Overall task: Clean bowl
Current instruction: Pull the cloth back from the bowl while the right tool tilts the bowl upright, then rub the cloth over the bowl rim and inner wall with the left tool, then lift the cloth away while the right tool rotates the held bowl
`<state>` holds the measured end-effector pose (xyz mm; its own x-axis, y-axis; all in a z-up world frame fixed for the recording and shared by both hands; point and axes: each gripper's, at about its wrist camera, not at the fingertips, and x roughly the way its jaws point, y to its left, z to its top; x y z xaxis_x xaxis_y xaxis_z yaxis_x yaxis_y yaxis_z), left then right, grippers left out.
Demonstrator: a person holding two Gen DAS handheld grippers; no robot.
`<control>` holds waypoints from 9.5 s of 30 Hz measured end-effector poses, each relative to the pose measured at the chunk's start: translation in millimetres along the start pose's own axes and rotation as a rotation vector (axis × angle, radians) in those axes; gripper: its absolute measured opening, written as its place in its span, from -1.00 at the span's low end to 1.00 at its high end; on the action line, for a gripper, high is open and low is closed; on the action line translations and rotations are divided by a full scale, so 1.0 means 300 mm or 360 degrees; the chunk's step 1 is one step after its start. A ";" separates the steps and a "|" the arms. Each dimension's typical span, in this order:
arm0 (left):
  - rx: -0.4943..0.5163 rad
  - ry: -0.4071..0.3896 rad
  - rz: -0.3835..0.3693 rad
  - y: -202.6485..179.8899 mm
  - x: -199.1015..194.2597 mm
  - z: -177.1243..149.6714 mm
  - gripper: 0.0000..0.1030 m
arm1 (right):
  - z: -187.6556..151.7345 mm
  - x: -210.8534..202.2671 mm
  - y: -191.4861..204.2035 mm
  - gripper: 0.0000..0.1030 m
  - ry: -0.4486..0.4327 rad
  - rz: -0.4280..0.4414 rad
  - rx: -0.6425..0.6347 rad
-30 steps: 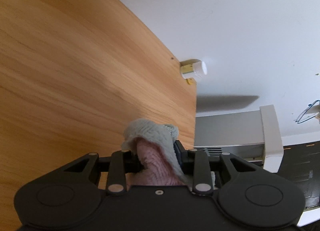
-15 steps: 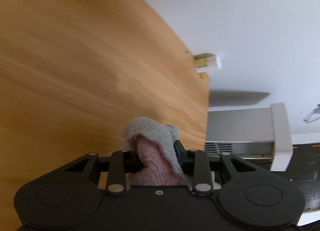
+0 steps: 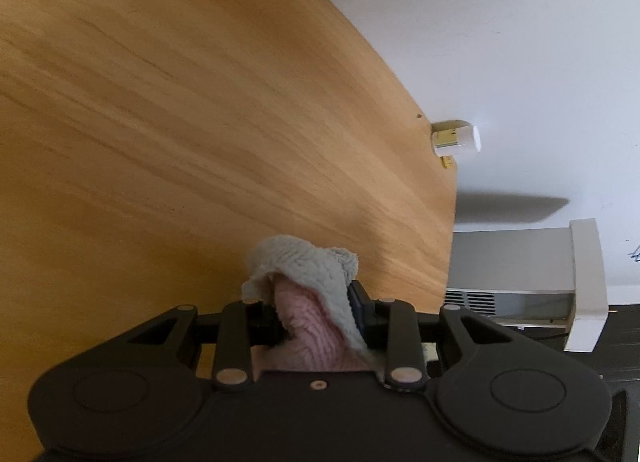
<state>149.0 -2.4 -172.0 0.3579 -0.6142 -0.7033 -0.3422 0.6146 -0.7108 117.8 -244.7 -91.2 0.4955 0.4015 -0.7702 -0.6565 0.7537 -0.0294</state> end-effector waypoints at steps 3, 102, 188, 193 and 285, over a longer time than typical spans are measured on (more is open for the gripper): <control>0.0001 -0.0004 0.0012 0.004 -0.014 -0.003 -0.43 | -0.014 0.023 -0.027 -0.71 0.0017 0.0029 0.0112; 0.0089 -0.0636 -0.0032 -0.109 -0.198 -0.124 -0.43 | -0.082 0.073 0.021 -0.72 -0.0008 0.0225 -0.0484; 0.0368 0.0073 0.0044 -0.054 0.021 -0.024 -0.51 | 0.157 0.147 0.170 -0.70 0.0005 -0.0359 -0.0338; 0.0339 0.0025 -0.0057 -0.099 -0.006 -0.009 -0.51 | 0.184 0.170 0.188 -0.70 0.0009 -0.0307 -0.0319; -0.0166 -0.0641 0.0243 -0.044 -0.155 -0.284 -0.51 | 0.029 0.285 -0.178 0.04 0.0516 0.0973 -0.0244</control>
<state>62.9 -23.9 -130.7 0.5992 -0.2656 -0.7552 -0.4958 0.6175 -0.6106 200.2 -246.2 -149.9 -0.1661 0.5365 -0.8274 -0.8474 0.3514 0.3980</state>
